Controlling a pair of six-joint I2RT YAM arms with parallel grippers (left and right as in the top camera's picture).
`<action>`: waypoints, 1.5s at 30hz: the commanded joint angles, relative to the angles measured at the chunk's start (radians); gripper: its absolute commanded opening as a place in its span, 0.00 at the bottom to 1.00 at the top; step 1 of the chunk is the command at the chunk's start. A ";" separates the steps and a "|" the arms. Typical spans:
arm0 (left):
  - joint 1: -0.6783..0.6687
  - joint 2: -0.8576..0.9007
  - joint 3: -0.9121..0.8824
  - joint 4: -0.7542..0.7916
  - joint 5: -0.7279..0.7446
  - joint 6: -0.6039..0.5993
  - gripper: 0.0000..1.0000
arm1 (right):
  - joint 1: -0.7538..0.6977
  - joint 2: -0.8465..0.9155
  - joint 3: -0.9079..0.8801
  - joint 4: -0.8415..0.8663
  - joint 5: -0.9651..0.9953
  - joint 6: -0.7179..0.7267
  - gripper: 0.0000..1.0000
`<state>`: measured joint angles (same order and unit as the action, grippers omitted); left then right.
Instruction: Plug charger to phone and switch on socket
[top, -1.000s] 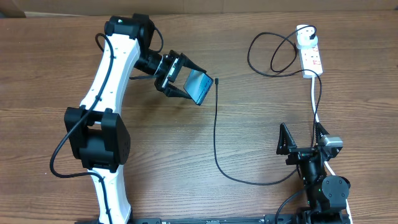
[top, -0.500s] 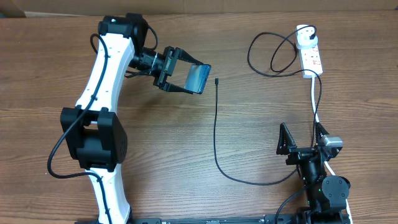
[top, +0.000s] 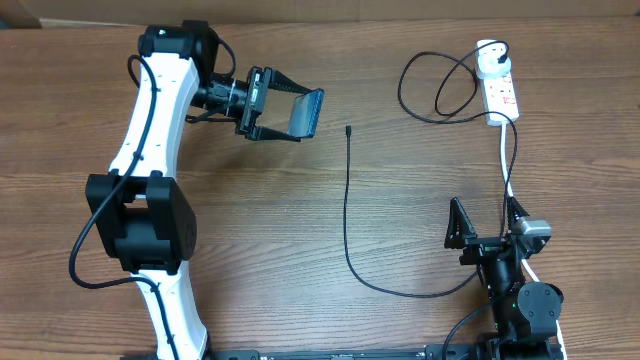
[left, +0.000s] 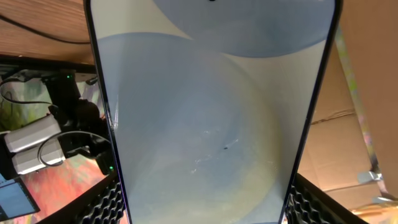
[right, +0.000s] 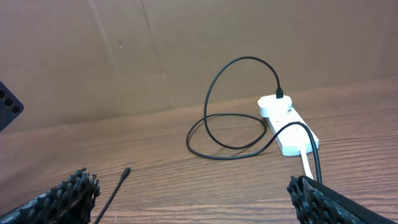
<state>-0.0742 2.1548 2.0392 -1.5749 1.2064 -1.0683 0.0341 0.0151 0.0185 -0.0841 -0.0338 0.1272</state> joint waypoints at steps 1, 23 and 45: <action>0.012 0.003 0.027 -0.003 0.098 -0.013 0.04 | 0.006 -0.004 -0.011 0.003 0.007 0.002 1.00; 0.022 0.003 0.027 -0.001 -0.003 -0.013 0.04 | 0.006 -0.004 -0.011 0.003 0.007 0.002 1.00; -0.010 0.003 0.027 0.024 -1.070 0.105 0.04 | 0.006 -0.004 -0.011 0.003 0.007 0.002 1.00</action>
<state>-0.0662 2.1548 2.0392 -1.5509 0.3775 -1.0061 0.0345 0.0151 0.0185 -0.0845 -0.0334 0.1276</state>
